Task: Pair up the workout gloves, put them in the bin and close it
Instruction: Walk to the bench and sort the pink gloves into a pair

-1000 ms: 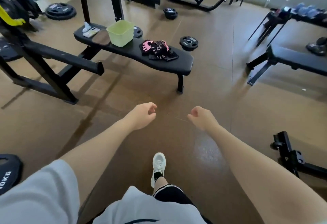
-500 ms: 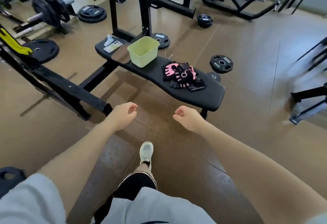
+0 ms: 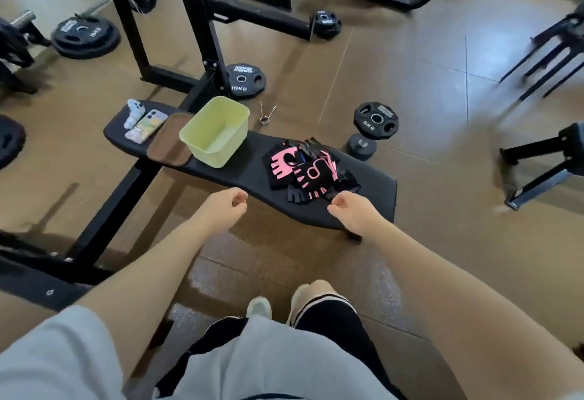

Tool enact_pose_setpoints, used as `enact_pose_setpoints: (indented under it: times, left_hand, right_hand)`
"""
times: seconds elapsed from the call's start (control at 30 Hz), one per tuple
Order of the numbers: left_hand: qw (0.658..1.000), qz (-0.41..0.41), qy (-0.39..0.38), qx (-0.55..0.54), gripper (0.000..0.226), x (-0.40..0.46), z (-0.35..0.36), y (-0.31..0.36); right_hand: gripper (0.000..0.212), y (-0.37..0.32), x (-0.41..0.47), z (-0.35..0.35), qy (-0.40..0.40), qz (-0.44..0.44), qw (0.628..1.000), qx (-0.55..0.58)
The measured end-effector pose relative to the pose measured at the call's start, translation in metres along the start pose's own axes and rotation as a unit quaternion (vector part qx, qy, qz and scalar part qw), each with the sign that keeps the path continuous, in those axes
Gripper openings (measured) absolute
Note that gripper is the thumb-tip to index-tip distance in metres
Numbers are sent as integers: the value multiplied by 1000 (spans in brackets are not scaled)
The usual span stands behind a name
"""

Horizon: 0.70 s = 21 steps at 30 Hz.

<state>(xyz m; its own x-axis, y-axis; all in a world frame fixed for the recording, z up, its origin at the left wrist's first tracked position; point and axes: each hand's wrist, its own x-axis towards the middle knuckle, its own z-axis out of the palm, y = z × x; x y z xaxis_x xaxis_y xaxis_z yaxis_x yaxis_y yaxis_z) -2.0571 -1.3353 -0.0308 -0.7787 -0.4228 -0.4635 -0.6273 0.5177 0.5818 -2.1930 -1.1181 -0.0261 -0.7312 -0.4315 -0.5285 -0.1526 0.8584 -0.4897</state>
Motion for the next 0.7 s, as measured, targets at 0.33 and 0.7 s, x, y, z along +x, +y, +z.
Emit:
enact_pose_setpoints:
  times: [0.33,0.7]
  left_hand:
    - [997,46,-67,19,33,147,0,81]
    - [994,-44,-97,23,33,277,13,124]
  right_hand:
    - [31,12,140,-92,12,37,999,-1]
    - [30,33,282,-134,-93,43,994,-50]
